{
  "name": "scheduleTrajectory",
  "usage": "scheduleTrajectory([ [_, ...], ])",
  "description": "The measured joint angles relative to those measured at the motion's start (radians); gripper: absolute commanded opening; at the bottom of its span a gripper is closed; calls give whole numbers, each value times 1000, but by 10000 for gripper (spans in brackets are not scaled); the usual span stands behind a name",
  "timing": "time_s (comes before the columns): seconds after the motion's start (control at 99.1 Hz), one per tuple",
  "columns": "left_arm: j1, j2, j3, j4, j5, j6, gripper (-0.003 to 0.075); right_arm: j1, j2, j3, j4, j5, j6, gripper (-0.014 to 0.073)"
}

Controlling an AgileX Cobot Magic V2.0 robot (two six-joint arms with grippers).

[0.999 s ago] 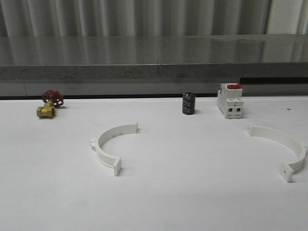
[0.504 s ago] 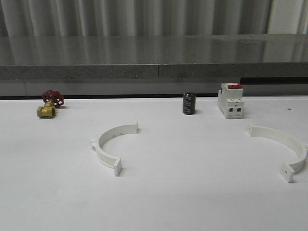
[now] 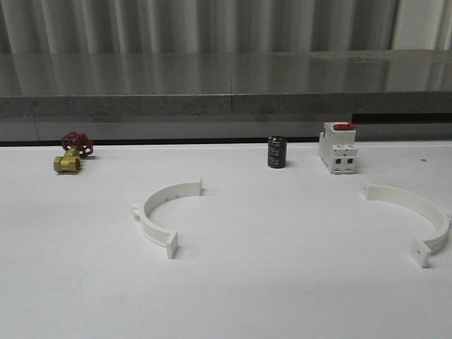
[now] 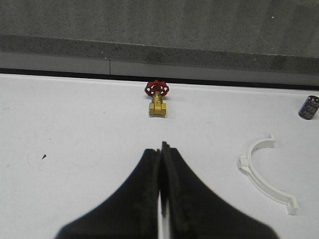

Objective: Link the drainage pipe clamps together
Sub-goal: 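Move the right gripper over the other white clamp half, then grasp the second clamp half by its tab with the right gripper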

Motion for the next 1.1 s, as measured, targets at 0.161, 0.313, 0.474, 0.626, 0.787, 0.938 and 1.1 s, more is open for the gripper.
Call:
scheduleTrajectory([
  [0.161,0,0,0,0,0,0,-21,0,126,-37,0,-6,0,-68],
  [0.313,0,0,0,0,0,0,-21,0,215,-38,0,-28,0,-68],
  [0.474,0,0,0,0,0,0,-21,0,298,-39,2,-17,0,-60],
  [0.626,0,0,0,0,0,0,-21,0,358,-39,4,28,0,118],
  [0.787,0,0,0,0,0,0,-21,0,385,-39,8,52,0,449],
  [0.938,0,0,0,0,0,0,-21,0,385,-39,10,13,0,529],
  [1.1,0,0,0,0,0,0,-21,0,618,-125,32,-36,0,529],
])
